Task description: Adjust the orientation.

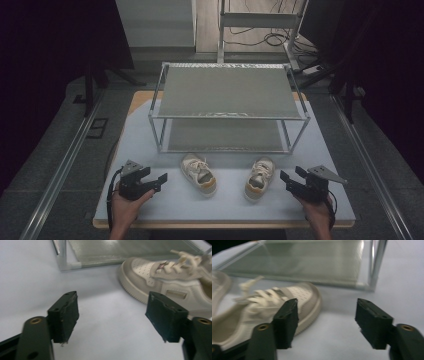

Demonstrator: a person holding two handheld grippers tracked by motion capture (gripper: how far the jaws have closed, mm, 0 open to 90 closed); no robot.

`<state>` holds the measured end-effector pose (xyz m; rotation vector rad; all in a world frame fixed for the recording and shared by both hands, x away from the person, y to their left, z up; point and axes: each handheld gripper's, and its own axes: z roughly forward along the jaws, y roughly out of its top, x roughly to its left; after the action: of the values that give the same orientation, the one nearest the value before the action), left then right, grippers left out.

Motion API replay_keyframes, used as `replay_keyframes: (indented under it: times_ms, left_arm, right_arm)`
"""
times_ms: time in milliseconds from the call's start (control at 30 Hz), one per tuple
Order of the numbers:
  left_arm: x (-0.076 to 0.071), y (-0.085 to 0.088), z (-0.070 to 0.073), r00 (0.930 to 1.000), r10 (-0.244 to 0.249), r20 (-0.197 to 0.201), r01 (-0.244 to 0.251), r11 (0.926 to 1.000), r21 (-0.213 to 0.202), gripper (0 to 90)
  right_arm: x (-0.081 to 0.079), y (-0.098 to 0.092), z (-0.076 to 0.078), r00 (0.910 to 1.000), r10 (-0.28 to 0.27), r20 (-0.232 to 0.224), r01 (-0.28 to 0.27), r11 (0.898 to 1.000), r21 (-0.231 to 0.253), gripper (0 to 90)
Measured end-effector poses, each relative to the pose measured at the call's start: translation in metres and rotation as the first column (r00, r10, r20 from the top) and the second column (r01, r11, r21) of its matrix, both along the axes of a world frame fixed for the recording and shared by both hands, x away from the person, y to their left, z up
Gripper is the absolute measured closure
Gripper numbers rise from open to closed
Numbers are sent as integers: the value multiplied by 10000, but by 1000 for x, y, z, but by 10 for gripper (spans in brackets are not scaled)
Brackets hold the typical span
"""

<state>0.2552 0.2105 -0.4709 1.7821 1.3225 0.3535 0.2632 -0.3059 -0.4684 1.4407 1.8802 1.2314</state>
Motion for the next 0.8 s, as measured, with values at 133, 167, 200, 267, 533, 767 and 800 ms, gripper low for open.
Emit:
replay_keyframes:
  times_ms: [133, 167, 200, 267, 533, 767, 800]
  left_arm:
    - [2, -4, 0, 9998, -171, -96, 172, 9998, 119, 282]
    - [2, -6, 0, 9996, -261, -113, 263, 9996, 135, 288]
    - [1, -7, -1, 9995, -272, -144, 274, 9994, 197, 290]
    - [-1, -8, -1, 9994, -278, -205, 284, 9991, 311, 298]
    - [-12, -15, 12, 9988, -493, -75, 496, 9975, 506, 324]
    - [-12, -23, 11, 9972, -739, -91, 743, 9962, 456, 323]
    - [-12, -24, 10, 9972, -748, -97, 752, 9961, 460, 322]
  right_arm:
    - [-8, 3, 7, 9988, 287, 388, -289, 9996, 42, 453]
    - [-11, 4, 10, 9976, 495, 489, -499, 9987, 56, 481]
    - [-14, 7, 15, 9953, 711, 652, -716, 9974, 51, 530]
    - [-19, 13, 24, 9914, 1078, 747, -1085, 9941, 44, 600]
    - [-22, 66, 42, 9484, 3142, 424, -3143, 9493, -31, 891]
    - [-19, 107, 35, 9206, 3904, 64, -3900, 9203, -318, 895]
    - [-19, 116, 33, 9136, 4066, -49, -4065, 9127, -411, 895]
